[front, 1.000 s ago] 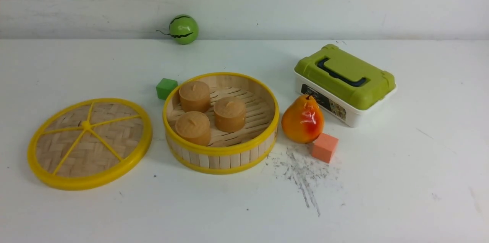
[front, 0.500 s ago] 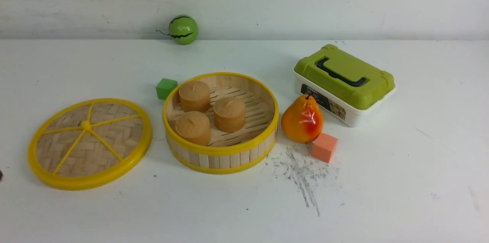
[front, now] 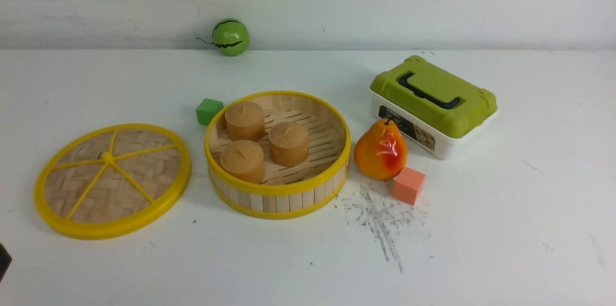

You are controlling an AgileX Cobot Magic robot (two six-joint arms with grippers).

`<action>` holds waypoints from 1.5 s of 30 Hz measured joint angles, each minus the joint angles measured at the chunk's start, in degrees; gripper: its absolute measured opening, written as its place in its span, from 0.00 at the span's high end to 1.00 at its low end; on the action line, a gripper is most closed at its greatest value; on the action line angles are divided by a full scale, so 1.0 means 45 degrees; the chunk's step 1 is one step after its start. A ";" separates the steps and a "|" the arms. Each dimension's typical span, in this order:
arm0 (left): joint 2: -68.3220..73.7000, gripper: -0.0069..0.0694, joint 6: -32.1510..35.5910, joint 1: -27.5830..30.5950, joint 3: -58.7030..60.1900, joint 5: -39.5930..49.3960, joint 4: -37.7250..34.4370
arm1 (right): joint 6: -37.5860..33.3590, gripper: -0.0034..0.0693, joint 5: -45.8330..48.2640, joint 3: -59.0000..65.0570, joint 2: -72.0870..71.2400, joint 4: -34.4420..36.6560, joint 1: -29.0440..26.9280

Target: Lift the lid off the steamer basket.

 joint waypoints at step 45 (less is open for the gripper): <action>-0.1501 0.91 -0.4059 -0.0013 0.1542 0.3729 0.4241 | 0.0000 0.62 0.0000 0.0000 0.0000 0.0000 0.0000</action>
